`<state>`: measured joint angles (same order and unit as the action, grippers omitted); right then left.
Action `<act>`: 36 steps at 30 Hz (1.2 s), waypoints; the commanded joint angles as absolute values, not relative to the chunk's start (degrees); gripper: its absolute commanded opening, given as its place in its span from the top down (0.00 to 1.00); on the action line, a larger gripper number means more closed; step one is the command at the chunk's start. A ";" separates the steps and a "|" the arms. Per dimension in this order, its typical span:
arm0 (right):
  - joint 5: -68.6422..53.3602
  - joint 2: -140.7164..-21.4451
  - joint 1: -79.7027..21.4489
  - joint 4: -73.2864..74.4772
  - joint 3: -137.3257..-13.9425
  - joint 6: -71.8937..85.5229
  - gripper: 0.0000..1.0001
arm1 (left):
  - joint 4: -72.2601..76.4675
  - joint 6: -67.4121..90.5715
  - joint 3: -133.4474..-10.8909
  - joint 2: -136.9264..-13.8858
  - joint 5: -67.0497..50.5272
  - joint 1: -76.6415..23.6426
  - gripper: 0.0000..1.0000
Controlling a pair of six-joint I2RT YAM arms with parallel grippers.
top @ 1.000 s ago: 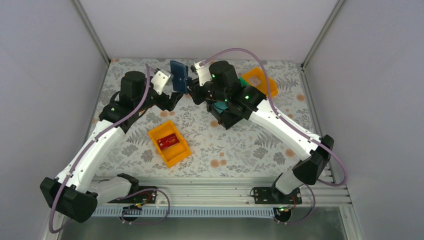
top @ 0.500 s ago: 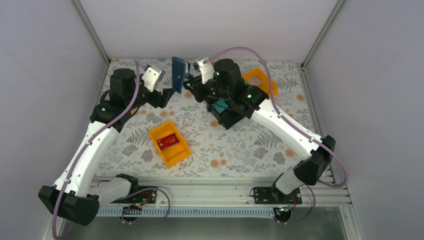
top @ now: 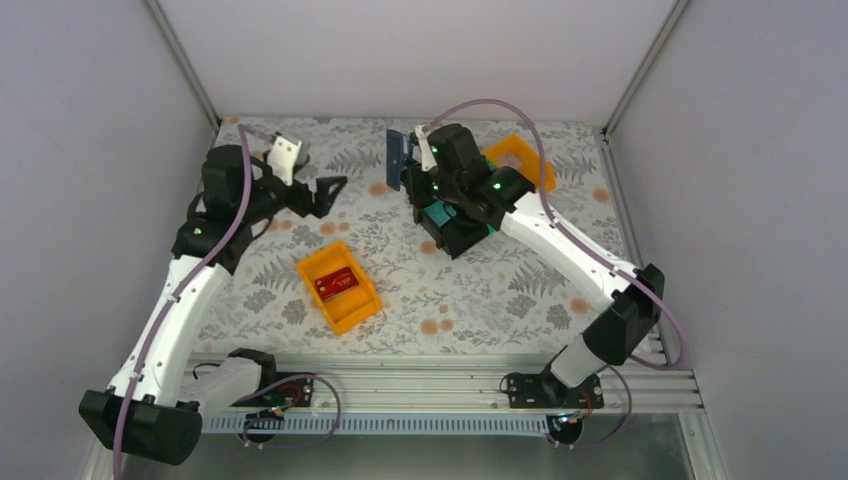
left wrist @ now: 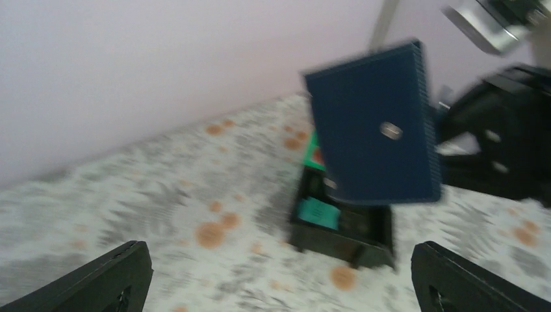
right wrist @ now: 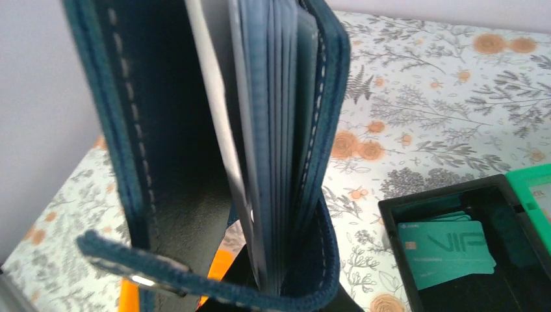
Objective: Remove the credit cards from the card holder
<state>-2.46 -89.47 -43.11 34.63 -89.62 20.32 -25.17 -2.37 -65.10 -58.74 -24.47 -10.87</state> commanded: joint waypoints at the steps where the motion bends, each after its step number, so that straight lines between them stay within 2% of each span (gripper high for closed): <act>1: 6.50 -92.92 -46.44 35.37 -94.52 23.51 0.96 | -20.56 6.18 -59.25 -59.37 -35.90 -14.10 0.00; 7: 7.15 -94.83 -49.15 35.20 -97.60 22.37 0.96 | -19.41 7.63 -61.30 -62.41 -32.14 -16.85 0.00; 16: 5.12 -97.35 -51.63 33.82 -98.75 19.86 0.96 | -17.04 12.51 -62.26 -64.69 -33.38 -16.95 0.00; 28: 5.22 -95.75 -53.99 32.68 -98.44 15.67 0.96 | -23.01 8.85 -62.61 -65.37 -17.11 -15.97 0.00; 36: 0.80 -87.95 -53.53 29.17 -92.07 12.06 0.96 | -25.50 5.45 -63.03 -63.37 -14.93 -13.71 0.13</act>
